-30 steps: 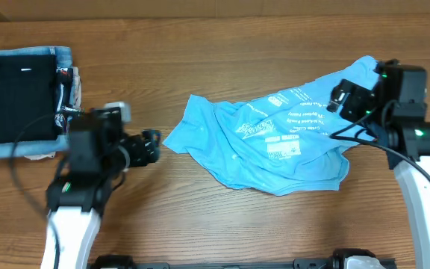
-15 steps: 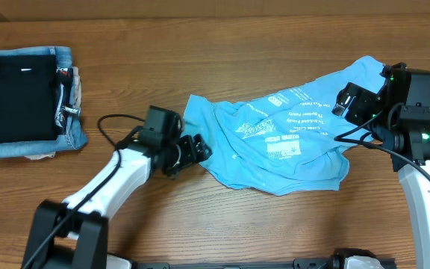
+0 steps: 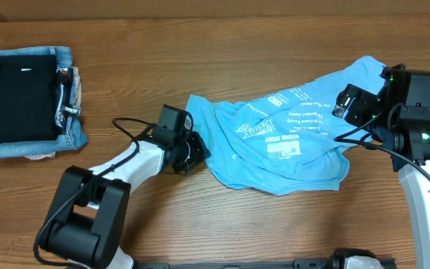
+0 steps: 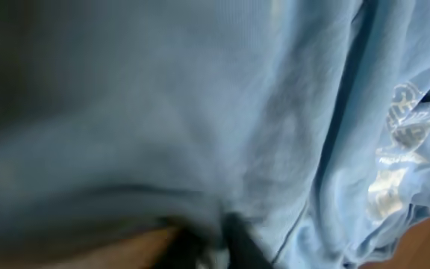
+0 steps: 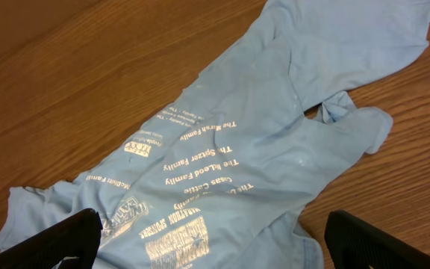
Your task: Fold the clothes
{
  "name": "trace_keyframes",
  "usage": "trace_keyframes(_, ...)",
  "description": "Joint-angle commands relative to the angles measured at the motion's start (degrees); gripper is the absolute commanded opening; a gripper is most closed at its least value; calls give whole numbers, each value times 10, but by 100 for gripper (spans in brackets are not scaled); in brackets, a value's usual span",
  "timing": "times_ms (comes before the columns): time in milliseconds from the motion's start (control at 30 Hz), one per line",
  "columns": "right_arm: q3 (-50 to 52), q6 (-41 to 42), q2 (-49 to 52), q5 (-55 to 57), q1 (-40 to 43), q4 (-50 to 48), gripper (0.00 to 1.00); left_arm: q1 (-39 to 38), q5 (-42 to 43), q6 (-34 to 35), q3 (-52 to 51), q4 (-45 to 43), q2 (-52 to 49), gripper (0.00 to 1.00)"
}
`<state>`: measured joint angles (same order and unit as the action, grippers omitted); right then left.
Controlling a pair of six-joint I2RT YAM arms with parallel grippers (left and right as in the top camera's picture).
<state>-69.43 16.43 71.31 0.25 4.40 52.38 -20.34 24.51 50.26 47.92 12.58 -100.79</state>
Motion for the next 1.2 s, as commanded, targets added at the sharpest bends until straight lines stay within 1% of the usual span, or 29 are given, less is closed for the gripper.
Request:
trace_keyframes(0, -15, -4, -6, 10, 2, -2, 100, 4, -16, -35, 11, -12, 1, 4)
trace_keyframes(67, -15, -4, -6, 20, 2, 1, 100, 25, -35, -78, 36, 7, 16, 4)
trace_keyframes(133, -15, -4, -6, 25, 2, 5, 100, 51, -74, -122, 71, 41, 35, 4)
trace_keyframes(200, -15, -4, -6, 25, 2, 7, 100, 93, -125, -168, 123, 77, 52, 4)
trace_keyframes(233, -15, -3, -6, 25, 2, 7, 100, 114, -136, -183, 149, 87, 56, 4)
trace_keyframes(300, -15, -4, -6, 25, 2, 7, 100, 159, -142, -197, 203, 97, 57, 4)
trace_keyframes(400, -15, -3, -6, 25, 2, 7, 100, 221, -142, -198, 283, 93, 53, 4)
trace_keyframes(433, -15, -3, -6, 25, 2, 7, 100, 235, -139, -199, 305, 90, 52, 8)
trace_keyframes(467, -15, -4, -6, 25, 2, 7, 100, 245, -139, -198, 323, 90, 50, 38)
trace_keyframes(500, -15, -3, -6, 25, 2, 7, 100, 251, -137, -199, 339, 92, 48, 81)
trace_keyframes(533, -15, -3, -6, 25, 2, 7, 100, 255, -130, -199, 350, 97, 48, 100)
trace_keyframes(633, -15, -4, -6, 25, 2, 7, 100, 256, -77, -205, 359, 141, 48, 100)
trace_keyframes(700, -15, -4, -6, 25, 2, 7, 100, 248, -48, -205, 355, 196, 46, 100)
trace_keyframes(800, -15, -4, -6, 25, 2, 7, 100, 218, -39, -205, 340, 283, 42, 100)
trace_keyframes(900, -15, -4, -6, 25, 2, 7, 100, 168, -34, -205, 316, 337, 34, 100)
trace_keyframes(967, -15, -4, -6, 25, 2, 7, 100, 128, -33, -199, 291, 338, 34, 100)
trace_keyframes(1067, -15, -4, -6, 25, 2, 7, 100, 66, -35, -159, 248, 314, 33, 100)
trace_keyframes(1133, -15, -4, -6, 25, 2, 7, 100, 25, -37, -118, 223, 289, 26, 99)
trace_keyframes(1167, -15, -4, -6, 25, 2, 9, 100, 5, -37, -85, 209, 273, 20, 98)
